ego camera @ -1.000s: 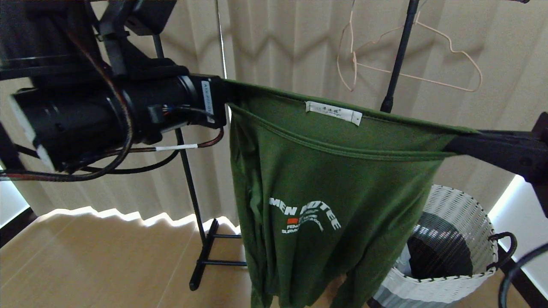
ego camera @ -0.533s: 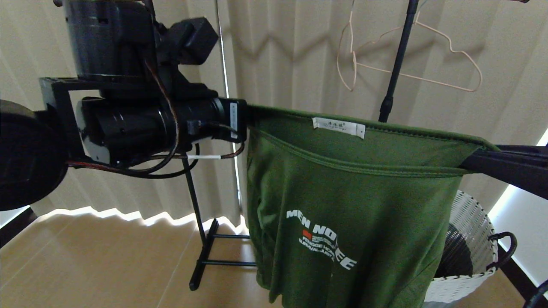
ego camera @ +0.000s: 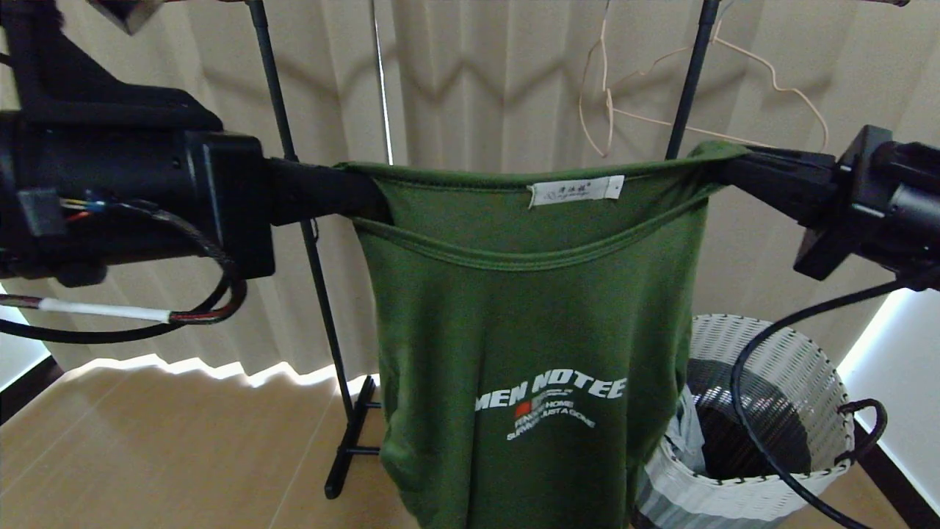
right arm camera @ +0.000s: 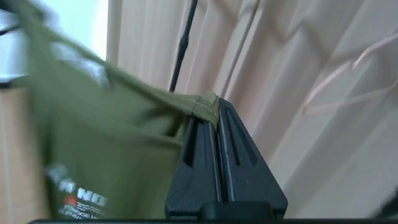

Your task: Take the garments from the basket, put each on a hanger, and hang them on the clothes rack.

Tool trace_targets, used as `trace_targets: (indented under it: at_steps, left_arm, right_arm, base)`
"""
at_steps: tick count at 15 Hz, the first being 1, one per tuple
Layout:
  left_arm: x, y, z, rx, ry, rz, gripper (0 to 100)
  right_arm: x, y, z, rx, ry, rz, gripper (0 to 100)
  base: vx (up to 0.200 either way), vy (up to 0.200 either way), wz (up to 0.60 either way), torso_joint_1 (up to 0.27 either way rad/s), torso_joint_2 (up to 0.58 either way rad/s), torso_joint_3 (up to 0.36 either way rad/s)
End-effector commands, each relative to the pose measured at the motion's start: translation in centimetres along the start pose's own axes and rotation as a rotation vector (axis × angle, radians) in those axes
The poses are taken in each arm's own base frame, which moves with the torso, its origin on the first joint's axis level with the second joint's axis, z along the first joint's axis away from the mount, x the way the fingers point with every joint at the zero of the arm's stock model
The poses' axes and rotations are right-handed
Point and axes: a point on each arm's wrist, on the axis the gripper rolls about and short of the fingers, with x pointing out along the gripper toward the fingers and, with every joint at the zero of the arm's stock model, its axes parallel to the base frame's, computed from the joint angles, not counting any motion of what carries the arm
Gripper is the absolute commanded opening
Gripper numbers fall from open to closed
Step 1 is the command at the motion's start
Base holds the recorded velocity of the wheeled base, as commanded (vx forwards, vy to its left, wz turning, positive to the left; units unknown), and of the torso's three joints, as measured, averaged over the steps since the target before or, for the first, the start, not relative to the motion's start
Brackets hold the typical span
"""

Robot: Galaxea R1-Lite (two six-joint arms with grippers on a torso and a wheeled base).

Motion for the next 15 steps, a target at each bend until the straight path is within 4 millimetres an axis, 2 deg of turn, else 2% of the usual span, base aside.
trace_targets:
  at_steps: [1, 5, 7, 8, 11, 15]
  left_arm:
    - [-2.0, -1.0, 0.7, 0.024, -0.061, -0.021, 0]
    - [-1.3, -0.6, -0.2, 0.062, -0.071, -0.005, 0]
    - [-1.0, 0.1, -1.0, 0.129, -0.038, 0.095, 0]
    - [-0.1, 0.7, -1.5, 0.17, -0.008, 0.184, 0]
    - [1.5, 1.2, -0.6, 0.185, -0.113, 0.221, 0]
    - [2.2, 1.2, -0.3, 0.195, -0.156, 0.22, 0]
  right_arm:
    - [2.8, -1.4, -1.3, 0.039, -0.003, -0.003, 0]
    - [2.9, -1.5, -1.3, 0.054, 0.001, -0.015, 0]
    - [2.2, -1.7, -1.5, 0.063, 0.031, -0.073, 0]
    - [1.4, -1.4, -0.9, 0.066, 0.042, -0.094, 0]
    - [0.0, -0.8, 0.8, 0.056, 0.023, -0.1, 0]
    - [-0.9, -0.4, 1.2, 0.063, 0.04, -0.098, 0]
  base:
    - [0.0, 0.0, 0.0, 0.0, 0.0, 0.0]
    - [0.0, 0.0, 0.0, 0.0, 0.0, 0.0]
    - [0.0, 0.0, 0.0, 0.0, 0.0, 0.0]
    - [0.0, 0.0, 0.0, 0.0, 0.0, 0.0]
    - [0.0, 0.0, 0.0, 0.0, 0.0, 0.0]
    - [0.0, 0.0, 0.0, 0.0, 0.0, 0.0]
